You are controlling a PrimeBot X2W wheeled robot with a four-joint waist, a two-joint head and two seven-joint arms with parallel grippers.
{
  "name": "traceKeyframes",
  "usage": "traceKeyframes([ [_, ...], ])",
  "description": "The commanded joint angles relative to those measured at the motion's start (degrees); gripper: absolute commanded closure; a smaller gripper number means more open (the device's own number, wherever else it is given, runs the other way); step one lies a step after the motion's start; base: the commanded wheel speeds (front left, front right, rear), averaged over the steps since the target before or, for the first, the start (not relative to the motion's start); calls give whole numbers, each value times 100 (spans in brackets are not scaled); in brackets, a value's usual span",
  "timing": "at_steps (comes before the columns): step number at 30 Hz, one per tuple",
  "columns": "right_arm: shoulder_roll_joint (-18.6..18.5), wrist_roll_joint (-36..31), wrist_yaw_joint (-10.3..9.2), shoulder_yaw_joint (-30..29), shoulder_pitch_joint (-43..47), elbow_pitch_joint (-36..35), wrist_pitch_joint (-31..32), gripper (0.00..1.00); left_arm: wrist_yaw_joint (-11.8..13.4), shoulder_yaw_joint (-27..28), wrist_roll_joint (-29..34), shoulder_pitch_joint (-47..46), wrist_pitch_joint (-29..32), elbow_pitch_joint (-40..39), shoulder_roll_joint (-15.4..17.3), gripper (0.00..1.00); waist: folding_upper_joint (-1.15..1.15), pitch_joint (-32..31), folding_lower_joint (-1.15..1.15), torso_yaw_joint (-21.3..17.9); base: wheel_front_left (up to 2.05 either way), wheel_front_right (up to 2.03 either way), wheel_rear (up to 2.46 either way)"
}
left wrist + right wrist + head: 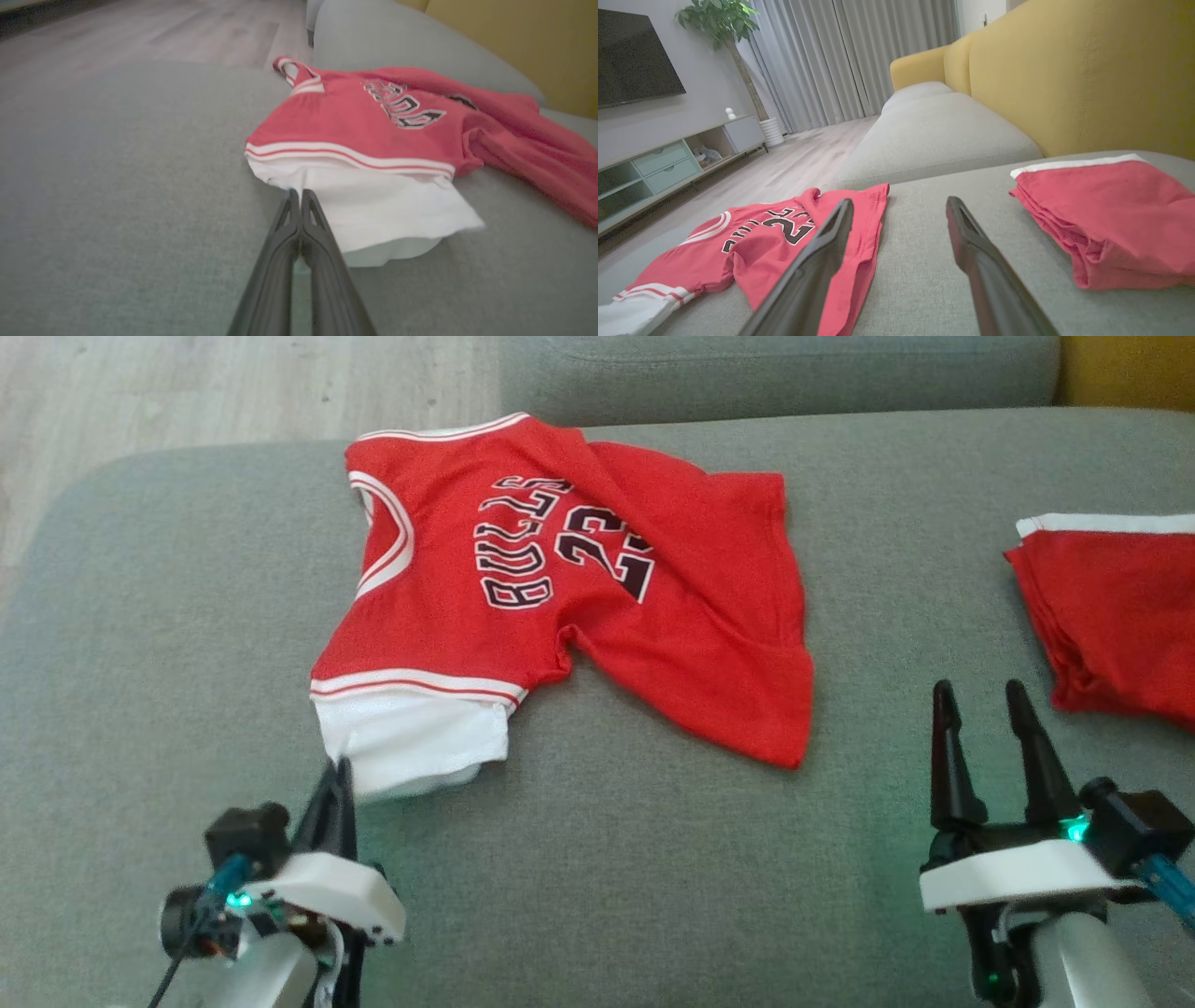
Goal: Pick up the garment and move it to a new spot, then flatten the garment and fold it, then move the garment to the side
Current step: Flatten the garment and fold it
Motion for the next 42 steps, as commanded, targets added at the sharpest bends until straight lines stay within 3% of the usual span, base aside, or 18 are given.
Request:
traceKeyframes([
  [1, -23, -33, -4, 168, -232, -96, 87, 0, 94, 343, 39, -260, -261, -285, 161, 100, 0, -58, 0, 77, 0, 0, 0],
  [13, -23, 186, -4, 694, -414, 698, 1030, 0, 286, 1151, 772, -86, -571, -1771, 162, 100, 0, -27, 0, 338, 0, 0, 0],
  [27, -23, 83, -4, 1080, -882, 1725, 1356, 0, 18, 1414, 1206, 109, -572, -1974, -129, 100, 0, 89, 0, 523, 0, 0, 0],
  [39, -23, 85, -4, 1226, -1112, 2162, 1284, 0, -178, 1495, 1379, 25, -573, -1871, -308, 100, 0, 230, 0, 626, 0, 0, 0],
  [40, -23, 101, -4, 1259, -1128, 2191, 1288, 10, -192, 1499, 1390, 19, -573, -1854, -316, 100, 0, 234, 0, 630, 0, 0, 0],
  [41, -23, 116, -4, 1284, -1143, 2217, 1286, 69, -205, 1506, 1398, 16, -573, -1838, -321, 100, 0, 234, 0, 632, 0, 0, 0],
  [42, -23, 119, -4, 1305, -1157, 2245, 1283, 100, -216, 1515, 1405, 13, -573, -1821, -324, 100, 0, 230, 0, 633, 0, 0, 0],
])
